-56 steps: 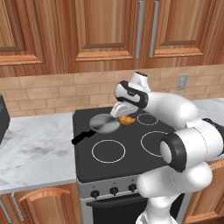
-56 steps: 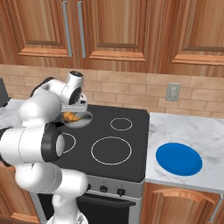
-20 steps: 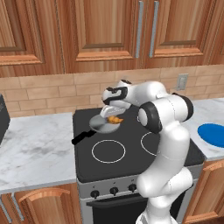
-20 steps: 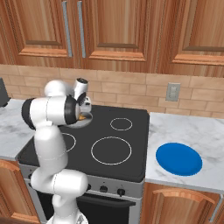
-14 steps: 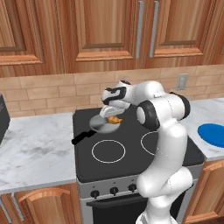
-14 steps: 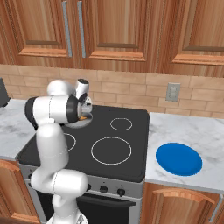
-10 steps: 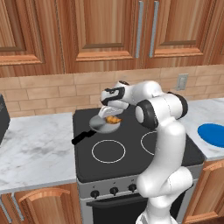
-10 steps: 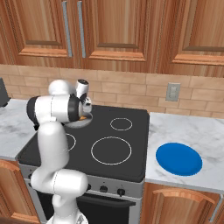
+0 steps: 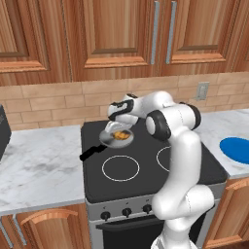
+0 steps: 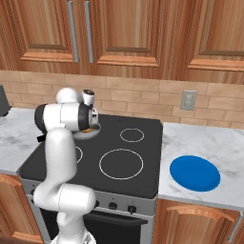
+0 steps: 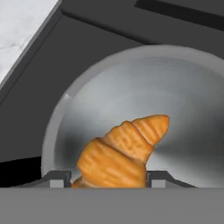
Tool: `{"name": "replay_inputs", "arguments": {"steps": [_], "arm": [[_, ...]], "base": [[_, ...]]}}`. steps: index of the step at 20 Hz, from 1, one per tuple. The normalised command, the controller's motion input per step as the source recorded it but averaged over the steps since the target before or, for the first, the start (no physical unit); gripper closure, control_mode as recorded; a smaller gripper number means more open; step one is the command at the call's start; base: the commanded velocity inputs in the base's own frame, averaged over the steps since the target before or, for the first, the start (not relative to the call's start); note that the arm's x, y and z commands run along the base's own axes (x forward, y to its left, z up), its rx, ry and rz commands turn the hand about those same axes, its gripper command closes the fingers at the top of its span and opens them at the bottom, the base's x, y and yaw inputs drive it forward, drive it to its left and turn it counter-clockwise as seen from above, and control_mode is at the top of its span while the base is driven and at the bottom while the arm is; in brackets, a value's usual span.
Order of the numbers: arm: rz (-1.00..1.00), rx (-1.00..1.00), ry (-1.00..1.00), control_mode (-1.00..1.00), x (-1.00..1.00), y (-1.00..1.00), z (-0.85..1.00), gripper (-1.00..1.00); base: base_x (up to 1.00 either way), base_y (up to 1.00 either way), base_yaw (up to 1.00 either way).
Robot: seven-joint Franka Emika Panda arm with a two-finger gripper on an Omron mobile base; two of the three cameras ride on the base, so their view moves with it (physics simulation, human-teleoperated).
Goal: Pick the croissant and place it on the pan. Then turn on the stove to warm the croissant.
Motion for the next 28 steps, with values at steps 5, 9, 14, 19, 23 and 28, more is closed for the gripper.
{"name": "replay_inputs", "arguments": {"steps": [5, 9, 14, 19, 23, 28], "arm": [[0.0, 0.0, 0.0, -1.0, 0.32, 0.0, -0.2, -1.0], [0.0, 0.0, 0.0, -1.0, 0.21, 0.0, 0.0, -1.0], [0.0, 0.0, 0.0, -1.0, 0.0, 0.0, 0.0, -1.0], [0.0, 0.0, 0.0, -1.0, -0.21, -0.02, 0.03, -1.0], [-0.02, 0.0, 0.0, -1.0, -0.73, -0.11, 0.3, -1.0], [-0.01, 0.0, -0.02, -1.0, -0.8, -0.06, 0.44, -1.0]], "base": [[0.0, 0.0, 0.0], [0.0, 0.0, 0.0], [0.0, 0.0, 0.0], [0.0, 0.0, 0.0], [0.0, 0.0, 0.0], [0.0, 0.0, 0.0]]}}
